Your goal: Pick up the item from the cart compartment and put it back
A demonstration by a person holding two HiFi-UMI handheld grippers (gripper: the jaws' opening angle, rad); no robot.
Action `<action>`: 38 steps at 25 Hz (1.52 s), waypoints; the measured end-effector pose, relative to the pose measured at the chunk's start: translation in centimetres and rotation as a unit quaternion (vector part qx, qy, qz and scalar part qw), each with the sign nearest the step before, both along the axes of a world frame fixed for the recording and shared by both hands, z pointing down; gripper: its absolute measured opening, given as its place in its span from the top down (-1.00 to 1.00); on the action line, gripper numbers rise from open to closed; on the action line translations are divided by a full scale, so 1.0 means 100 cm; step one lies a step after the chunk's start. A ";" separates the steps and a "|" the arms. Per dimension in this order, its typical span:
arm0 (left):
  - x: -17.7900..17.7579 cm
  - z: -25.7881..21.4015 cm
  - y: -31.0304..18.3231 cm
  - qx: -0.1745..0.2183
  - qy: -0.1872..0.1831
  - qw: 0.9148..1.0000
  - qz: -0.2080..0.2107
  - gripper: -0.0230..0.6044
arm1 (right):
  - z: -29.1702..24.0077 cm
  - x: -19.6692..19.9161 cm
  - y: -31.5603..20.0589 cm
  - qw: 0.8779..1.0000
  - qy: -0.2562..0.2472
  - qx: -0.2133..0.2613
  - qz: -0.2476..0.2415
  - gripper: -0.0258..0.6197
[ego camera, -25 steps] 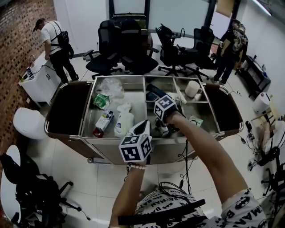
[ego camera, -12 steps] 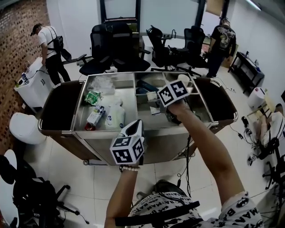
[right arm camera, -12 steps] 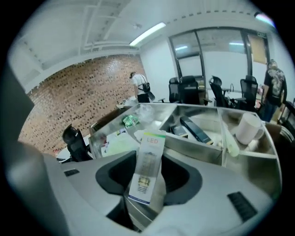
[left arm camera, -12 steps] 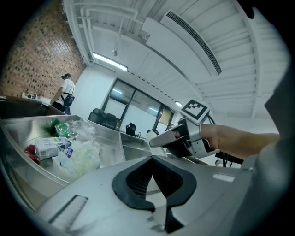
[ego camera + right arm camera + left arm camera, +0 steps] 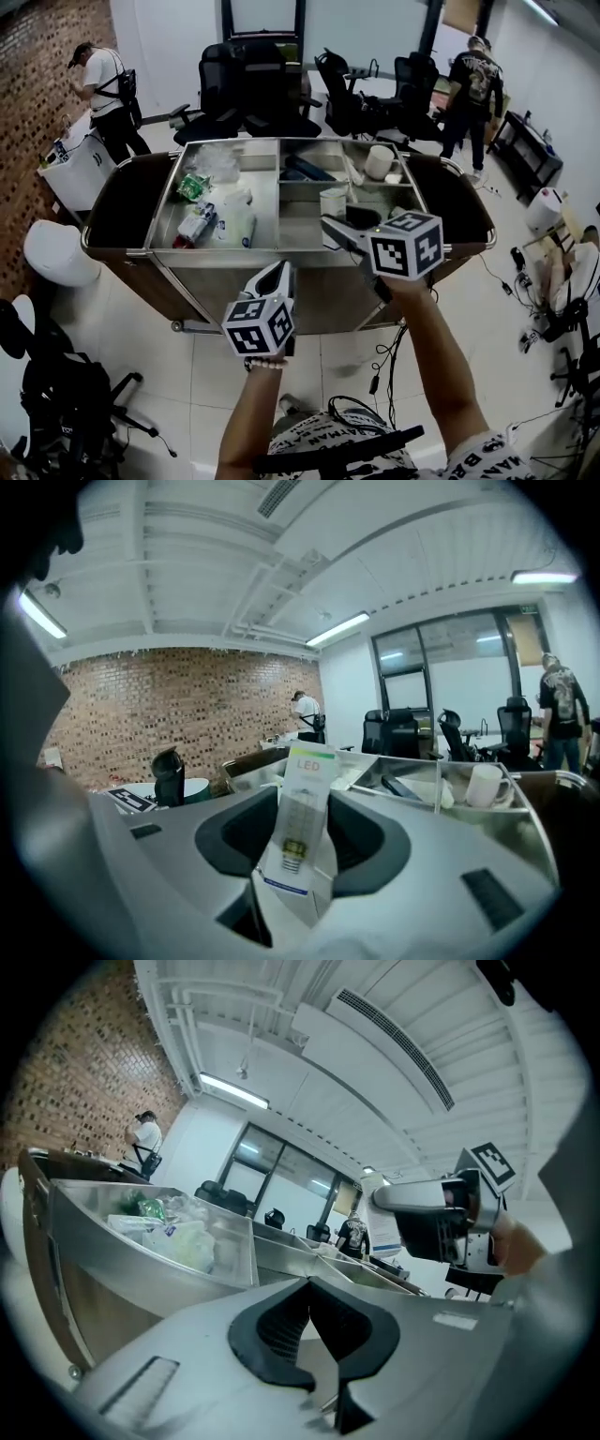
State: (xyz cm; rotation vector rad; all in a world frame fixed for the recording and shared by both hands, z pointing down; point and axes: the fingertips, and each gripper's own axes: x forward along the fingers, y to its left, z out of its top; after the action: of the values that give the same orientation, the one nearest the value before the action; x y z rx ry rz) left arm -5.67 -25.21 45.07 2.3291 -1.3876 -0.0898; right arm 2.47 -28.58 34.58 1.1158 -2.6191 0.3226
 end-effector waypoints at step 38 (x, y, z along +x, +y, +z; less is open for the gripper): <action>0.053 0.018 0.154 0.020 -0.065 0.997 -0.040 0.93 | 0.105 0.113 0.191 0.992 -0.091 0.034 0.078 0.38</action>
State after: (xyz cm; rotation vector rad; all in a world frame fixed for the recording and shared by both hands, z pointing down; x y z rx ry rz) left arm -0.39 -9.78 46.85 2.3488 -1.5558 0.0097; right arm 13.80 -9.45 45.08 1.3792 -2.7225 0.3871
